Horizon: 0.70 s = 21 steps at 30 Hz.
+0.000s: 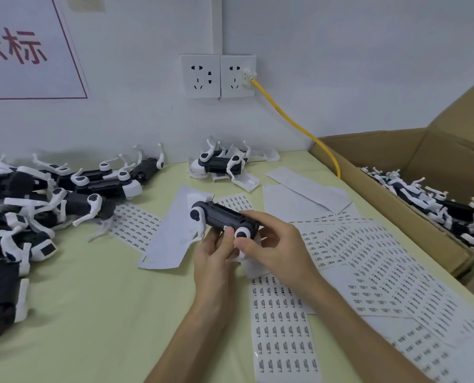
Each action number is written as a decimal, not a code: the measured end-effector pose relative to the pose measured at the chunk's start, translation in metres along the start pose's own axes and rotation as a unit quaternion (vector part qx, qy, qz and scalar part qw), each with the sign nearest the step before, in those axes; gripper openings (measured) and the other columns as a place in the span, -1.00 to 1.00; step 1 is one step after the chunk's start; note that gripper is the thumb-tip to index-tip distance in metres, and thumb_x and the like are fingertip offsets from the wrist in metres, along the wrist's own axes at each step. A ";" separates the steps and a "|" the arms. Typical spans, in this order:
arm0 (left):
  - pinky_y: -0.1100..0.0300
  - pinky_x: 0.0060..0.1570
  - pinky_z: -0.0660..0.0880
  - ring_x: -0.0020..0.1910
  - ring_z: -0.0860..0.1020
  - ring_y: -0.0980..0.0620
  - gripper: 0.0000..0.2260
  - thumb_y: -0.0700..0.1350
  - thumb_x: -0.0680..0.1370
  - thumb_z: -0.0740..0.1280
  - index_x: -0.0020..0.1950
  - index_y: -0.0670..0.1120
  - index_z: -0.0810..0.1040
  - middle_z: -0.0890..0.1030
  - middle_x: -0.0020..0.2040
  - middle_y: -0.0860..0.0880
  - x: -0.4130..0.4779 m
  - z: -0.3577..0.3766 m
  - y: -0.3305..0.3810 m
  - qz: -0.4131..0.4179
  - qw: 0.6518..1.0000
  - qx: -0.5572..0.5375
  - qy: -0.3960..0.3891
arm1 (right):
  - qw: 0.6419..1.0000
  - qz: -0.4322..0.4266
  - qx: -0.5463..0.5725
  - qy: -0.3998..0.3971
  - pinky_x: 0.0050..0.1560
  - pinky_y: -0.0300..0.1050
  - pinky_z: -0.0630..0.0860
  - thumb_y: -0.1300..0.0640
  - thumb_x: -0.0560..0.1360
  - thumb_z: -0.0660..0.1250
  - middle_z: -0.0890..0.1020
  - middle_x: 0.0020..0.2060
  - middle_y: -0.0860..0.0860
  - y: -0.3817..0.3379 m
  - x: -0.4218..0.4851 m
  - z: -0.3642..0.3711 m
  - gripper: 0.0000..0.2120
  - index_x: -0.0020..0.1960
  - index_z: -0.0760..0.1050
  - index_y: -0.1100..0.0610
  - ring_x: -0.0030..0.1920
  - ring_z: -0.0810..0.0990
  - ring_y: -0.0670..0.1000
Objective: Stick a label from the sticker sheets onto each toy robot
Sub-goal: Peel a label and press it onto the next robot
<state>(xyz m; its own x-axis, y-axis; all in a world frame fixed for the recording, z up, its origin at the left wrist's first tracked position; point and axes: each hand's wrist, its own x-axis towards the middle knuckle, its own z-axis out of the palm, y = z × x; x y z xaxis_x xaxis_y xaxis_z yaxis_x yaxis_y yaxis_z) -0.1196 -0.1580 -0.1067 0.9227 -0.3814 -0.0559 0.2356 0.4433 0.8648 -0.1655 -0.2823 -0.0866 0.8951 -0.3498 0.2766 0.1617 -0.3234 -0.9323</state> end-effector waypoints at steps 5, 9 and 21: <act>-0.41 0.34 0.45 0.21 0.63 -0.38 -0.66 0.03 0.56 0.40 0.24 -0.13 0.66 0.68 0.18 -0.30 -0.001 0.002 0.002 0.015 1.000 0.005 0.022 | 0.999 -0.049 -0.014 0.015 0.07 -0.32 0.55 0.00 0.38 0.60 0.72 0.05 -0.18 0.002 -0.004 0.003 -0.48 0.31 0.60 -0.02 0.05 0.69 -0.10; -0.40 0.33 0.46 0.21 0.60 -0.44 -0.72 0.06 0.57 0.47 0.18 -0.07 0.70 0.67 0.15 -0.33 0.000 0.001 0.001 0.001 0.999 0.013 0.031 | 0.996 -0.074 -0.043 0.024 0.16 -0.29 0.54 0.01 0.39 0.61 0.70 0.11 -0.19 0.003 -0.004 0.002 -0.45 0.35 0.59 0.03 0.14 0.66 -0.15; -0.18 0.28 0.57 0.21 0.68 -0.15 -0.66 0.18 0.58 0.31 0.14 0.00 0.74 0.72 0.14 -0.18 0.000 0.002 0.000 0.030 0.998 0.064 -0.009 | 0.958 -0.221 -0.169 0.062 0.07 -0.27 0.51 0.07 0.40 0.59 0.64 0.14 -0.07 -0.001 0.001 -0.007 -0.44 0.35 0.56 0.14 0.06 0.58 -0.15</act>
<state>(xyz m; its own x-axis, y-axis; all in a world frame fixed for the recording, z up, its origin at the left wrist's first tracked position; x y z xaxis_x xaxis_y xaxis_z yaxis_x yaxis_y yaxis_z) -0.1202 -0.1601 -0.1056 0.9280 -0.3726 0.0050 0.1394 0.3595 0.9227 -0.1678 -0.2880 -0.0841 0.7102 -0.2073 0.6728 0.3517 -0.7235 -0.5941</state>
